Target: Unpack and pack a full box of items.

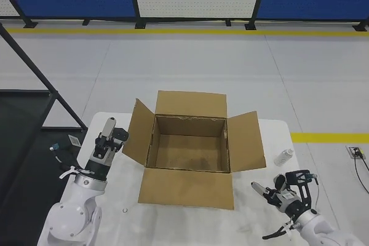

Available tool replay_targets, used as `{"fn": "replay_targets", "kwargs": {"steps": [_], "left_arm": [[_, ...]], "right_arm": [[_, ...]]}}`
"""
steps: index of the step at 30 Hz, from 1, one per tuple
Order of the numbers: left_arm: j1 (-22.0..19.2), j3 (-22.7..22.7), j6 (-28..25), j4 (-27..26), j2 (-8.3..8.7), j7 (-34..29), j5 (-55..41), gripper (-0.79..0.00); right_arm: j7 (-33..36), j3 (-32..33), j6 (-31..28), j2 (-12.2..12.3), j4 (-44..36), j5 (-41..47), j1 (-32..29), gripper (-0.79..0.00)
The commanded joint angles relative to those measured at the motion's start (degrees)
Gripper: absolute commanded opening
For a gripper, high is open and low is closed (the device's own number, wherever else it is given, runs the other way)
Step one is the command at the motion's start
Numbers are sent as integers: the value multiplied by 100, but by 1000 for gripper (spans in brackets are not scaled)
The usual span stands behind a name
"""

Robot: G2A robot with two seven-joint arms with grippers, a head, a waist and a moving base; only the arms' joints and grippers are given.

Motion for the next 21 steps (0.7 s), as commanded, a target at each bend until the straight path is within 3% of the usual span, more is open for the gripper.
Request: {"fn": "replay_targets", "kwargs": {"steps": [1,10,16,21], "left_arm": [[0,0,0,0,0,0,0,0],[0,0,0,0,0,0,0,0],[0,0,0,0,0,0,0,0],[0,0,0,0,0,0,0,0]], "right_arm": [[-14,2,19,18,-92,-400,-39,0],[91,568,249,101,185,-1028,-284,0],[375,632,365,148,740,-1329,-37,0],[725,572,129,192,1134,-1343,216,0]]}}
